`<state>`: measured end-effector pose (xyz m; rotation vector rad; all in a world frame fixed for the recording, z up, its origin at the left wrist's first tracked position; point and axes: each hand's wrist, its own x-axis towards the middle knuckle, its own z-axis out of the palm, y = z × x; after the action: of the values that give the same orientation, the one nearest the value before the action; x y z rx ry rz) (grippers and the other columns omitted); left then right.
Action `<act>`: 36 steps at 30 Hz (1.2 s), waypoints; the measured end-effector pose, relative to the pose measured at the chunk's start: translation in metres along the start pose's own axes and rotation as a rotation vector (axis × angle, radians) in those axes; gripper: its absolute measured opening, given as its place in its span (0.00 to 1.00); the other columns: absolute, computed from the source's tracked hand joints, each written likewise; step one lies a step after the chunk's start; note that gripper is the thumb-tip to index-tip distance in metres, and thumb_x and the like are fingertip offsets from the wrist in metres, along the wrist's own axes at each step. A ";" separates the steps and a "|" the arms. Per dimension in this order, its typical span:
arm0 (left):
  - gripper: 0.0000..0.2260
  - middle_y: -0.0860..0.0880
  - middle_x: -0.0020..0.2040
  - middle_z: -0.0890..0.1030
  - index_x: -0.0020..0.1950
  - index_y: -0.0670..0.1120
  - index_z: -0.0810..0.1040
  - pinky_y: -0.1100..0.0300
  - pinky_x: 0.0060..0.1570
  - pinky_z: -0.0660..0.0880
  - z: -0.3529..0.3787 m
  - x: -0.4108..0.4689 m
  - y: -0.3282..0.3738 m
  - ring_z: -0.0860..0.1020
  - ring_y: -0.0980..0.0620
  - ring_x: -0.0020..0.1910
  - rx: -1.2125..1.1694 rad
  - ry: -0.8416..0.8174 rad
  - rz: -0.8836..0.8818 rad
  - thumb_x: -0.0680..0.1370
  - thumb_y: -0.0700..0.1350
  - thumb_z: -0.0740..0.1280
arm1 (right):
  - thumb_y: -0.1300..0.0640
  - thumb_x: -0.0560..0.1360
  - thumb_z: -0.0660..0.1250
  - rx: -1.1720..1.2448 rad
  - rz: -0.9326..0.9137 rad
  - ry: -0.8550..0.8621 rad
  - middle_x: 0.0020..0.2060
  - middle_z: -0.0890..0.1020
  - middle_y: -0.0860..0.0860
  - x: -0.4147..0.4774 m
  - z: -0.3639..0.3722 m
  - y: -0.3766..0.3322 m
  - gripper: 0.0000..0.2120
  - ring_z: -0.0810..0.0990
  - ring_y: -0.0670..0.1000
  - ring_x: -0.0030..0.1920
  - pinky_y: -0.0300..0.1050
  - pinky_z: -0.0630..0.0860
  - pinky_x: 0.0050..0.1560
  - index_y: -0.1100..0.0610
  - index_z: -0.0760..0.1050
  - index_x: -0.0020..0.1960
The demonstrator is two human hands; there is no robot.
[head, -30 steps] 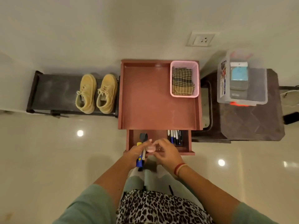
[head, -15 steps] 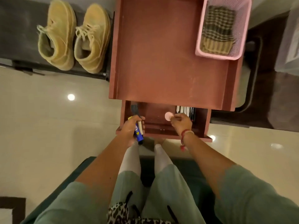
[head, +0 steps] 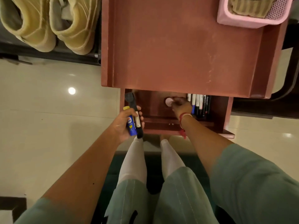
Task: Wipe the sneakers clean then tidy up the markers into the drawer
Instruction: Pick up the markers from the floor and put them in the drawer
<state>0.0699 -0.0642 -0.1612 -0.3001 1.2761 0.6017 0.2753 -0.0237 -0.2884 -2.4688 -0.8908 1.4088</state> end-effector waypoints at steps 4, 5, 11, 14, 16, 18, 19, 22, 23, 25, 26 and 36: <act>0.11 0.48 0.37 0.76 0.46 0.44 0.76 0.57 0.43 0.75 -0.001 0.004 0.005 0.75 0.53 0.35 0.078 0.024 0.032 0.73 0.33 0.58 | 0.61 0.73 0.68 0.004 0.018 0.039 0.54 0.82 0.57 0.004 0.006 -0.007 0.11 0.79 0.57 0.56 0.39 0.70 0.58 0.61 0.79 0.55; 0.11 0.48 0.37 0.76 0.47 0.44 0.77 0.56 0.45 0.76 0.000 0.005 0.006 0.76 0.53 0.36 0.099 0.036 0.036 0.74 0.32 0.58 | 0.61 0.74 0.67 -0.010 0.027 0.031 0.55 0.81 0.57 0.004 0.007 -0.008 0.11 0.78 0.56 0.57 0.34 0.67 0.56 0.62 0.79 0.55; 0.12 0.47 0.40 0.78 0.54 0.43 0.78 0.55 0.50 0.78 0.009 0.006 0.006 0.79 0.52 0.40 0.168 0.019 0.058 0.76 0.32 0.60 | 0.61 0.73 0.67 0.078 0.027 0.119 0.53 0.82 0.57 -0.019 -0.002 -0.022 0.10 0.78 0.56 0.57 0.38 0.69 0.54 0.62 0.80 0.54; 0.11 0.47 0.44 0.81 0.55 0.44 0.78 0.57 0.45 0.81 0.015 0.003 0.005 0.81 0.52 0.42 0.207 0.018 0.079 0.77 0.33 0.63 | 0.63 0.72 0.68 0.231 -0.110 0.000 0.44 0.82 0.51 -0.061 -0.014 -0.028 0.07 0.80 0.54 0.49 0.48 0.77 0.55 0.56 0.80 0.48; 0.12 0.48 0.45 0.82 0.56 0.45 0.79 0.57 0.41 0.80 0.019 0.003 0.004 0.81 0.52 0.42 0.247 0.034 0.093 0.76 0.33 0.65 | 0.63 0.72 0.70 0.239 -0.196 -0.177 0.41 0.81 0.47 -0.091 -0.022 -0.027 0.08 0.80 0.51 0.47 0.51 0.78 0.52 0.51 0.79 0.46; 0.11 0.48 0.43 0.82 0.55 0.47 0.79 0.57 0.41 0.79 0.022 0.003 0.000 0.81 0.52 0.40 0.301 0.067 0.092 0.75 0.35 0.68 | 0.61 0.70 0.72 0.219 -0.227 -0.318 0.41 0.81 0.48 -0.111 -0.025 -0.024 0.09 0.80 0.48 0.46 0.47 0.79 0.50 0.52 0.79 0.48; 0.10 0.49 0.41 0.82 0.52 0.48 0.80 0.58 0.39 0.79 0.024 0.003 -0.002 0.80 0.52 0.38 0.317 0.078 0.087 0.74 0.35 0.69 | 0.61 0.70 0.73 0.209 -0.244 -0.346 0.42 0.82 0.49 -0.117 -0.025 -0.023 0.10 0.81 0.48 0.46 0.45 0.79 0.50 0.53 0.79 0.50; 0.09 0.48 0.37 0.80 0.48 0.47 0.79 0.60 0.35 0.78 0.028 0.006 -0.008 0.79 0.54 0.33 0.302 0.073 0.104 0.73 0.35 0.70 | 0.62 0.69 0.74 0.221 -0.294 -0.358 0.42 0.83 0.50 -0.122 -0.023 -0.022 0.11 0.82 0.47 0.45 0.44 0.79 0.51 0.54 0.79 0.50; 0.09 0.48 0.38 0.81 0.48 0.47 0.79 0.60 0.37 0.78 0.028 0.008 -0.009 0.80 0.54 0.35 0.314 0.076 0.114 0.72 0.35 0.71 | 0.63 0.69 0.74 0.233 -0.300 -0.369 0.43 0.84 0.50 -0.122 -0.022 -0.021 0.12 0.82 0.47 0.45 0.43 0.79 0.50 0.55 0.79 0.50; 0.09 0.48 0.40 0.81 0.49 0.47 0.79 0.58 0.40 0.78 0.029 0.011 -0.010 0.80 0.53 0.40 0.364 0.082 0.135 0.72 0.36 0.71 | 0.63 0.68 0.75 0.251 -0.284 -0.392 0.44 0.83 0.51 -0.124 -0.023 -0.023 0.14 0.82 0.47 0.45 0.38 0.79 0.48 0.55 0.79 0.51; 0.09 0.48 0.41 0.81 0.49 0.47 0.79 0.58 0.41 0.79 0.030 0.011 -0.010 0.80 0.52 0.41 0.387 0.080 0.141 0.72 0.36 0.71 | 0.63 0.68 0.75 0.253 -0.272 -0.392 0.44 0.83 0.51 -0.125 -0.024 -0.024 0.14 0.82 0.47 0.45 0.36 0.78 0.46 0.55 0.78 0.52; 0.07 0.46 0.43 0.82 0.49 0.44 0.80 0.58 0.39 0.79 0.050 0.016 -0.012 0.80 0.52 0.41 0.303 0.096 0.060 0.78 0.38 0.61 | 0.67 0.70 0.70 0.462 0.145 -0.250 0.38 0.81 0.52 -0.090 -0.050 -0.034 0.07 0.81 0.47 0.39 0.37 0.79 0.39 0.56 0.77 0.41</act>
<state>0.1195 -0.0431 -0.1634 -0.0400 1.4516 0.4404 0.2686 -0.0398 -0.1817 -2.0735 -0.3658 1.7641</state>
